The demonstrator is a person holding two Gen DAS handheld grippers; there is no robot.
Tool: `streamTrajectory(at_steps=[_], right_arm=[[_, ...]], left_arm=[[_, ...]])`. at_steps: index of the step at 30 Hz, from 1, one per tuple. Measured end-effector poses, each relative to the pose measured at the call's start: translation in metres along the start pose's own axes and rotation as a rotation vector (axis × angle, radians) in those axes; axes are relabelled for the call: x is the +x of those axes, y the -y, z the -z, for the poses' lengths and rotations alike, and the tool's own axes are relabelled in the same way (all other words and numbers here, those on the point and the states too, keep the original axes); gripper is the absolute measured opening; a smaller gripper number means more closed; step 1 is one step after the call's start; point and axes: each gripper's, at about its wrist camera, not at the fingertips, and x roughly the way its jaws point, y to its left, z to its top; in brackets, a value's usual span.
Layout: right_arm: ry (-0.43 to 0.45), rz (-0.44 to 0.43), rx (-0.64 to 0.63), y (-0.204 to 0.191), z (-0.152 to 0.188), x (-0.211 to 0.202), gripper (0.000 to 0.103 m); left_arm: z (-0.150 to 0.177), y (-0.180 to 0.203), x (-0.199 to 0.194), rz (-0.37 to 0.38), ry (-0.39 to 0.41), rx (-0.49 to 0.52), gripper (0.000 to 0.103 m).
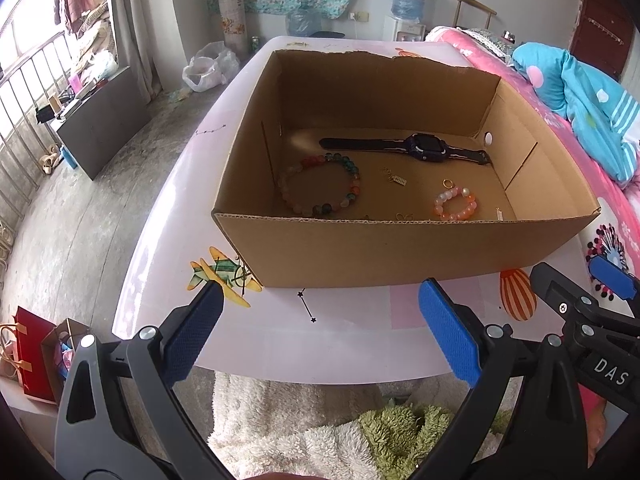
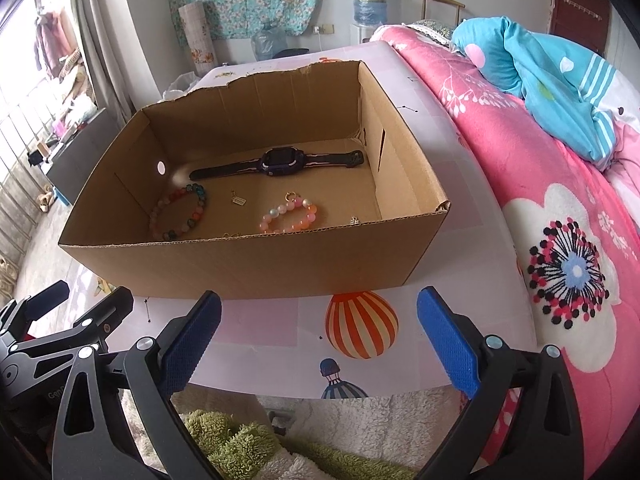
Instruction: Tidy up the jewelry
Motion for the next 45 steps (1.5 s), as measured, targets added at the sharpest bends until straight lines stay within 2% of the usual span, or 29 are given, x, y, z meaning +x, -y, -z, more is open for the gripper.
streamTrajectory(at_steps=[45], right_arm=[[-0.011,0.001,-0.009,-0.003,0.0023,0.0036,0.096]], left_arm=[[0.0032,0.0046,0.0044,-0.008,-0.018,-0.011,0.095]])
